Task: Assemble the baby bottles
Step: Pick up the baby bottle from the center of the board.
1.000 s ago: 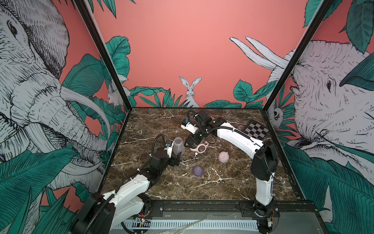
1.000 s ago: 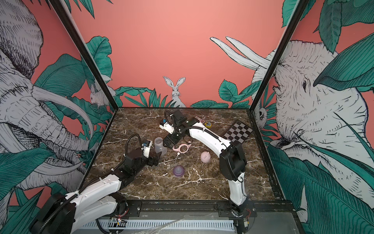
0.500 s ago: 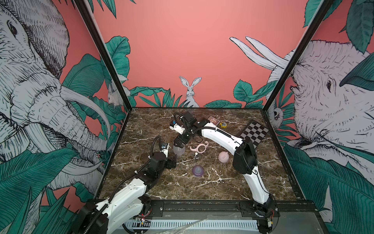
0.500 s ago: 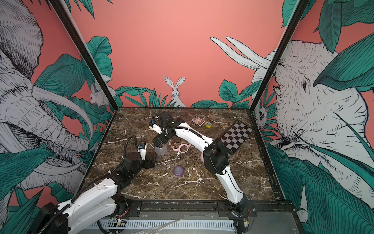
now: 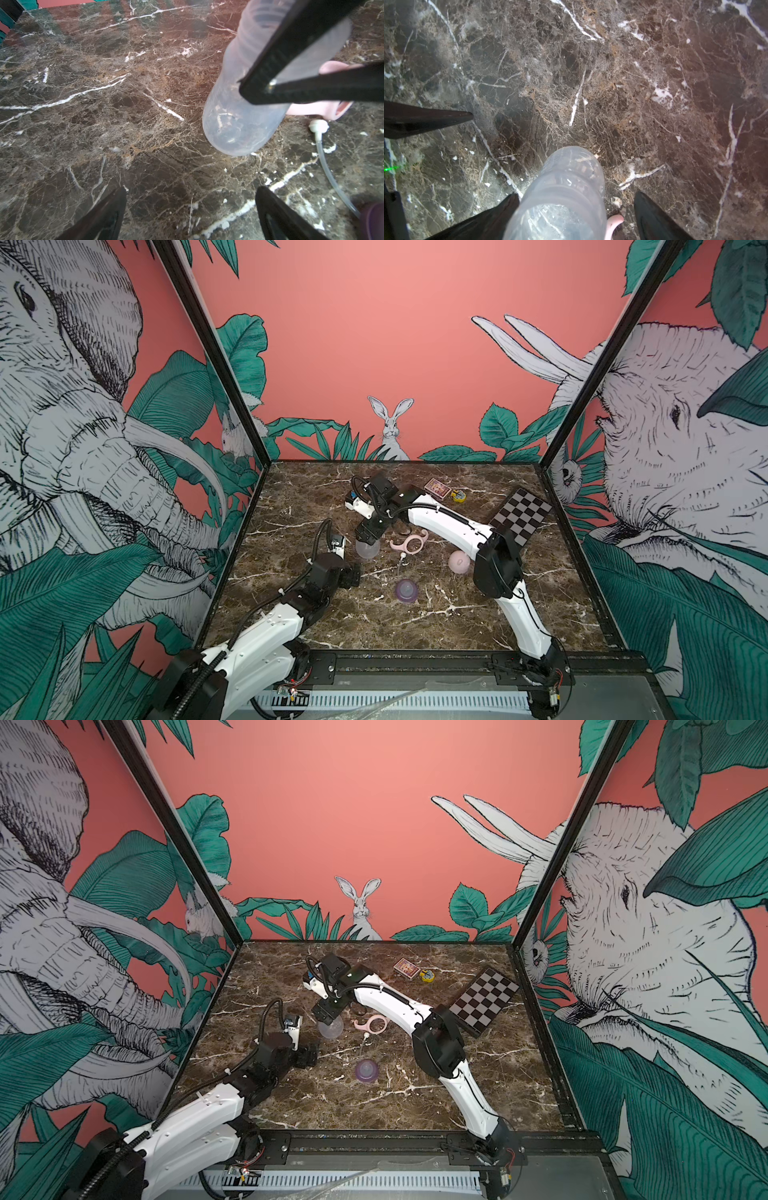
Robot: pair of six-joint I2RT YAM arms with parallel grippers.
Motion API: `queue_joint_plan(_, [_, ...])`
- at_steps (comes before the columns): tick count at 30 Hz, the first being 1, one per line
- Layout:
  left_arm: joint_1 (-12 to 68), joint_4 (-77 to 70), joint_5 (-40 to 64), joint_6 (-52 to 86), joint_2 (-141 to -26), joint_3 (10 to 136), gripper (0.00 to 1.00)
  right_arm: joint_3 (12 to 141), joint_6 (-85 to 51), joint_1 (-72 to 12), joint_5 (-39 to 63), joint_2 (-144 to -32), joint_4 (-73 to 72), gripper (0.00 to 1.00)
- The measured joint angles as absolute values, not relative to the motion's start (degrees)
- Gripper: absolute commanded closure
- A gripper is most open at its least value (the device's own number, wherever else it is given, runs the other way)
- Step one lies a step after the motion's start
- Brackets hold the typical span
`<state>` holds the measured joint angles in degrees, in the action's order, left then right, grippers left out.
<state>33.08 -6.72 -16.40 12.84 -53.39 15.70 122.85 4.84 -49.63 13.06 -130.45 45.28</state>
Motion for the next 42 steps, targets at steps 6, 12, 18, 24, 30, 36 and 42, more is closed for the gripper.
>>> queue_joint_plan(6, [33.1, -6.7, -15.7, 12.4, -55.7, 16.3, 0.01, 122.8, 3.7, -49.6, 13.2, -130.7, 45.3, 0.26])
queue_joint_plan(12, [33.1, -6.7, -15.2, 12.2, -56.6, 16.9, 0.01, 122.8, 3.0, -49.7, 13.9, -131.1, 45.3, 0.18])
queue_joint_plan(18, [33.1, -6.7, -15.2, 12.2, -56.0, 16.9, 0.01, 122.5, 2.3, -49.7, 14.0, -131.3, 45.3, 0.39])
queue_joint_plan(24, [33.1, -7.9, -12.6, 10.8, -56.3, 16.9, 0.01, 122.4, 1.3, -49.3, 13.9, -131.4, 44.9, 0.43])
queue_joint_plan(30, [33.1, -13.2, -4.9, 4.6, -59.4, 16.9, 0.0, 118.1, -1.2, -46.2, 17.1, -128.1, 45.1, 0.47])
queue_joint_plan(36, [33.1, -20.4, 3.2, -2.2, -63.3, 18.5, 0.0, 113.6, -3.1, -39.4, 21.1, -119.6, 47.3, 0.47])
queue_joint_plan(42, [33.1, -27.1, 10.0, -6.2, -69.8, 22.4, 0.0, 107.0, -6.5, -37.1, 26.7, -109.6, 45.8, 0.48])
